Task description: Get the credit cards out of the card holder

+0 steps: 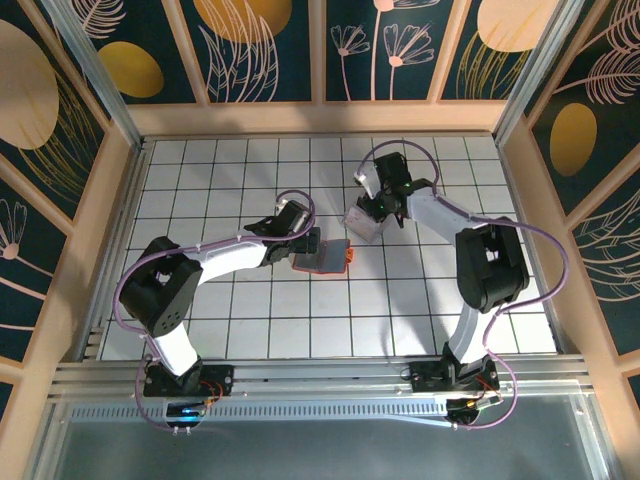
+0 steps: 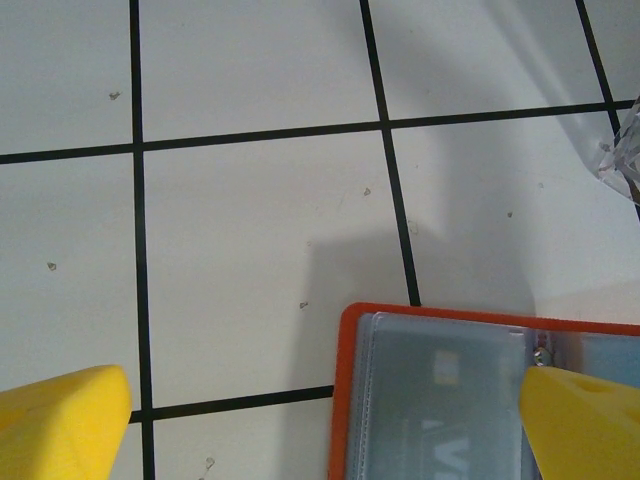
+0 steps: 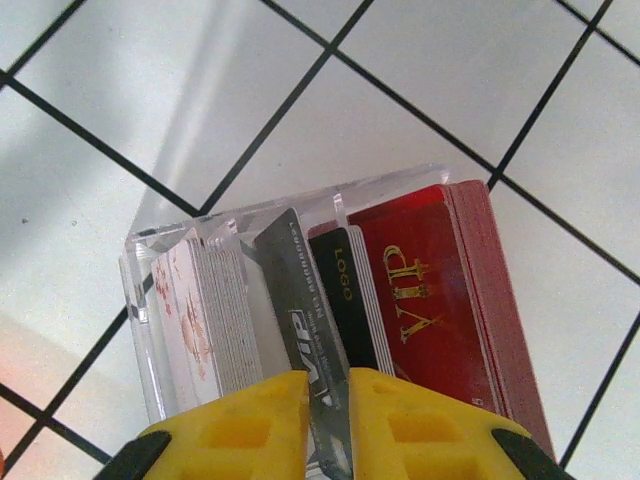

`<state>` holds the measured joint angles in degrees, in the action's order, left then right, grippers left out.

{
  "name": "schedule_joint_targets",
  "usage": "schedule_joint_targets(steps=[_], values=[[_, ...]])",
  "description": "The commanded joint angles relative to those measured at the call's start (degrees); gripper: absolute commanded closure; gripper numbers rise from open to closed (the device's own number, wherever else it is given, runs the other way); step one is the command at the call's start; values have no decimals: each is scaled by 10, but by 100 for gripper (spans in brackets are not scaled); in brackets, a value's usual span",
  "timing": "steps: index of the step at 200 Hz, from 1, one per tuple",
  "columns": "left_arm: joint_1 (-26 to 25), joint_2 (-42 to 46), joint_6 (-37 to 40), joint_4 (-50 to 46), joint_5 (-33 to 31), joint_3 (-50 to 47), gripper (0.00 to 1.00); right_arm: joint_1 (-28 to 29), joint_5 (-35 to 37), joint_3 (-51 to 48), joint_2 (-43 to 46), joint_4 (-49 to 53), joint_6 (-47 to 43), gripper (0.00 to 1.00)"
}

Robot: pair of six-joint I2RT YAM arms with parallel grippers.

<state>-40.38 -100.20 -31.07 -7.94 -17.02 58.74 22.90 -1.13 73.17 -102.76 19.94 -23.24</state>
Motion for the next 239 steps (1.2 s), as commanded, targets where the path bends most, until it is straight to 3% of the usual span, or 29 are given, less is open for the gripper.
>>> schedule_joint_targets(steps=[1,38,75,105,141,184,239], values=[[5,6,-3,-15,-7,6,1,-5,4,3,30,6,17,81],[5,8,-14,-15,-10,5,1,1,18,17,54,20,83,81],[25,17,-55,-8,-7,-14,1,26,86,-7,105,23,268,77],[64,53,-97,13,12,-61,1,101,158,-33,136,48,410,75],[115,107,-135,51,24,-126,1,218,230,-21,111,94,546,67],[147,157,-157,52,-13,-171,1,321,244,43,-2,110,606,54],[154,198,-182,50,-56,-210,1,342,216,91,-107,101,616,45]])
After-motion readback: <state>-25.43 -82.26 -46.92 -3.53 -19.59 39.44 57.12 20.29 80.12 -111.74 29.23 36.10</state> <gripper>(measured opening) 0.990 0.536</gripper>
